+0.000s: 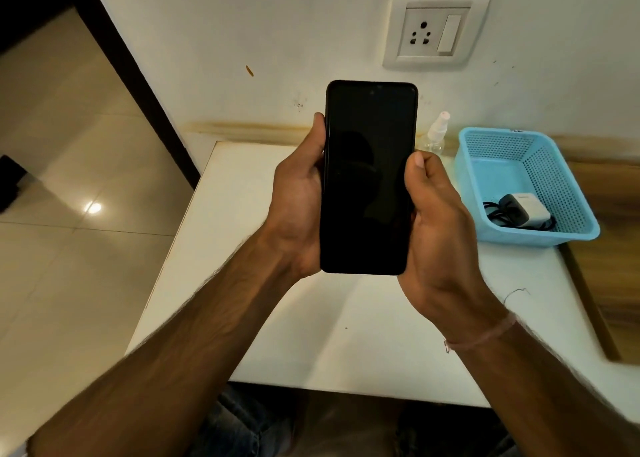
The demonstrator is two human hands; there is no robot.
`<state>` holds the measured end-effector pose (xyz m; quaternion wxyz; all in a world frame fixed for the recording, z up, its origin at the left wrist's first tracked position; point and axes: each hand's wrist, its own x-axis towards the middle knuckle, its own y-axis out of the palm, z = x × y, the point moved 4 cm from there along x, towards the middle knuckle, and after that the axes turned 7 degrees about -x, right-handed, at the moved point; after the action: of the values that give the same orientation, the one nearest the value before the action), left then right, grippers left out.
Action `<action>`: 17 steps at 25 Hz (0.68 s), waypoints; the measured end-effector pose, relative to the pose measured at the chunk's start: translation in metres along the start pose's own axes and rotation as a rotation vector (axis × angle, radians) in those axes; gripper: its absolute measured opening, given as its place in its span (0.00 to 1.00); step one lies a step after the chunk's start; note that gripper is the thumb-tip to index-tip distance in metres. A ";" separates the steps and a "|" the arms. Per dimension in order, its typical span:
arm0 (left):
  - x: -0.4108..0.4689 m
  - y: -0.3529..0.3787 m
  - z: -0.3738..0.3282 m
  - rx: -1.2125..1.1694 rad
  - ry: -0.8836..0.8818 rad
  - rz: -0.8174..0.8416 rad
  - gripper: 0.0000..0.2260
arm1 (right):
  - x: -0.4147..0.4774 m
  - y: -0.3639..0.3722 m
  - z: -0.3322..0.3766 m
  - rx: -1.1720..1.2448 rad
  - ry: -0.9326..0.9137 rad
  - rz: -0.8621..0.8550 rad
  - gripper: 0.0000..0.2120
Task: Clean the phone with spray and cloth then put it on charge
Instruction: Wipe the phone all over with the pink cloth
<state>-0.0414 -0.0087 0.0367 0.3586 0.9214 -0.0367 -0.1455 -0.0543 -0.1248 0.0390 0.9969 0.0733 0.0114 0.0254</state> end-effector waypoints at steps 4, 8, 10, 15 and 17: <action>-0.003 0.004 -0.003 0.018 0.017 -0.013 0.29 | -0.002 -0.004 0.004 -0.020 -0.019 0.031 0.14; -0.003 0.004 -0.004 0.028 0.037 -0.001 0.27 | -0.005 -0.007 0.009 0.001 -0.065 0.032 0.16; -0.003 0.004 -0.003 0.021 0.042 0.015 0.27 | -0.005 -0.013 0.011 -0.305 -0.178 0.013 0.19; 0.000 0.002 -0.001 -0.003 0.028 0.042 0.29 | -0.001 -0.011 0.004 -0.211 -0.082 0.012 0.22; 0.003 0.000 0.002 -0.012 0.014 0.045 0.30 | 0.004 -0.006 -0.004 0.003 0.004 0.019 0.15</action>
<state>-0.0395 -0.0103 0.0343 0.3674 0.9192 -0.0540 -0.1312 -0.0500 -0.1304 0.0344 0.9965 0.0748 0.0129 0.0352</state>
